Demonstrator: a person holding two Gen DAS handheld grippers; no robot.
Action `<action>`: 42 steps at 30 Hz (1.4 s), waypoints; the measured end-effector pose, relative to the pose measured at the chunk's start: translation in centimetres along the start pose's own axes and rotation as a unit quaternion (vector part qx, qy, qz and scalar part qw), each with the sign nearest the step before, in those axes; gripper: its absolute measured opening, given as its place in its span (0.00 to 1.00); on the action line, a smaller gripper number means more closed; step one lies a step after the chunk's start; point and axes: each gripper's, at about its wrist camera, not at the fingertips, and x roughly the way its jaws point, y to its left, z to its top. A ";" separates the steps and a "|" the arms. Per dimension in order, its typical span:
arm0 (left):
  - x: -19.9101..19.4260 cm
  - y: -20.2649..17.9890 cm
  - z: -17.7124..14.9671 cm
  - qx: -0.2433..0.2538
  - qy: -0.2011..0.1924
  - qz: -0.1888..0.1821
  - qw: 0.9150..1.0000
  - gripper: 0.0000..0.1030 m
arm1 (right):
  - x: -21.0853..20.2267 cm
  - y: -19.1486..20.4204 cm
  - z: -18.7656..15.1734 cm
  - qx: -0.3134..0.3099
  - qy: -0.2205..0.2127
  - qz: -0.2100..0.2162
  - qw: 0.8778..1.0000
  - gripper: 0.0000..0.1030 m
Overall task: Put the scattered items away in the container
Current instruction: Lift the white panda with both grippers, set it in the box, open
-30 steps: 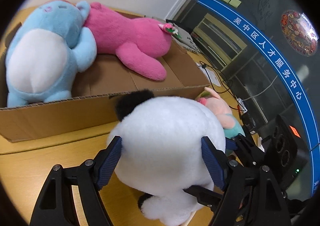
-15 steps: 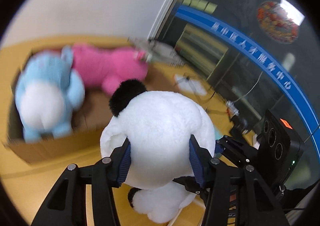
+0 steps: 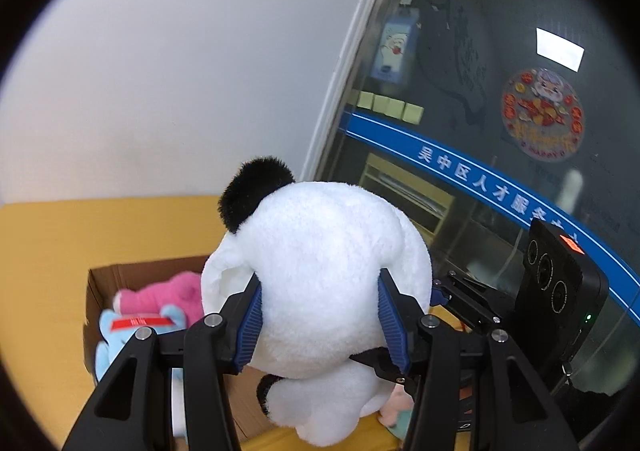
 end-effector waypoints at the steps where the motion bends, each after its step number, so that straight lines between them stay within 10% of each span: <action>1: 0.7 0.9 0.2 -0.005 0.003 0.002 1.000 0.49 | 1.1 -0.3 0.2 0.001 0.002 0.003 1.000 0.73; 6: 6.2 6.2 -2.1 -0.042 0.048 0.022 0.998 0.49 | 7.4 -2.0 -2.5 0.015 0.025 0.001 1.000 0.73; 12: 12.4 10.6 -9.9 -0.084 0.139 0.039 0.986 0.48 | 15.6 -2.4 -10.5 0.065 0.153 0.004 0.986 0.72; 23: 12.5 10.2 -12.2 -0.096 0.151 0.082 0.980 0.61 | 16.5 -0.9 -12.9 0.066 0.208 -0.009 0.976 0.77; 26: 11.0 9.6 -12.1 -0.111 0.134 0.105 0.979 0.82 | 15.6 -1.2 -13.1 0.094 0.218 0.002 0.971 0.88; 42: -3.6 0.6 -12.9 -0.030 0.034 0.206 0.978 0.82 | -0.9 2.4 -8.8 0.053 0.083 -0.055 0.994 1.00</action>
